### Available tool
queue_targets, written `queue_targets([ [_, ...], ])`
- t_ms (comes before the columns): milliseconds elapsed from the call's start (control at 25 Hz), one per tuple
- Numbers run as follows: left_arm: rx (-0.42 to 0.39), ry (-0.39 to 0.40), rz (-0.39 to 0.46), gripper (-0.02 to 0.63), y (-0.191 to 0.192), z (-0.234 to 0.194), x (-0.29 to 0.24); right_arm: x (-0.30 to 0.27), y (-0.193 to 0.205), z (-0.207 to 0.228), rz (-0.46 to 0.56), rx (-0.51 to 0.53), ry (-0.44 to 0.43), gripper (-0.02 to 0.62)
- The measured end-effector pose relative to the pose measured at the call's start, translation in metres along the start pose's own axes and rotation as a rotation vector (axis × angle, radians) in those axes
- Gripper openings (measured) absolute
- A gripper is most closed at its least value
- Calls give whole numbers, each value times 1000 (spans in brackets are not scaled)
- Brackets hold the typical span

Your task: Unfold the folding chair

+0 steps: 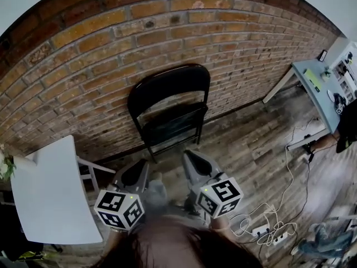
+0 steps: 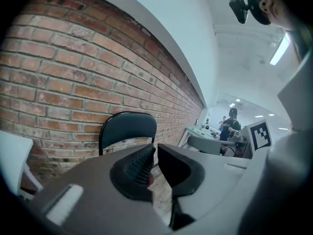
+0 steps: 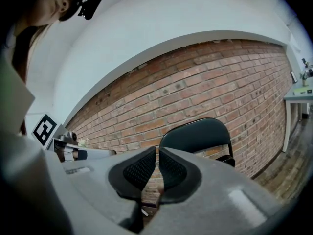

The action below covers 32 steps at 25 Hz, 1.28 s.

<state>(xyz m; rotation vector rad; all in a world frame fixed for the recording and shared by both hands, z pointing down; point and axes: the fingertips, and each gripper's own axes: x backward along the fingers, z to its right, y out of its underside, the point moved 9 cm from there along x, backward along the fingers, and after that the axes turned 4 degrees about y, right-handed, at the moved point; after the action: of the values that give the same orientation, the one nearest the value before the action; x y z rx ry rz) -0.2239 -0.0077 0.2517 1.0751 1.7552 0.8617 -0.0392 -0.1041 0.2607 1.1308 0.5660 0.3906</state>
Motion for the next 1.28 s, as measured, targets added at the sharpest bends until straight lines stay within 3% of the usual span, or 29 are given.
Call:
queue_targets([
  [680,-85,33,-67,80,-65,-105,-79,-102,-4,35,-62,-70,109,37],
  [1280,-167,25,-161,143,-86,-169,-136,-149,19,65,-114,-197,221,86],
])
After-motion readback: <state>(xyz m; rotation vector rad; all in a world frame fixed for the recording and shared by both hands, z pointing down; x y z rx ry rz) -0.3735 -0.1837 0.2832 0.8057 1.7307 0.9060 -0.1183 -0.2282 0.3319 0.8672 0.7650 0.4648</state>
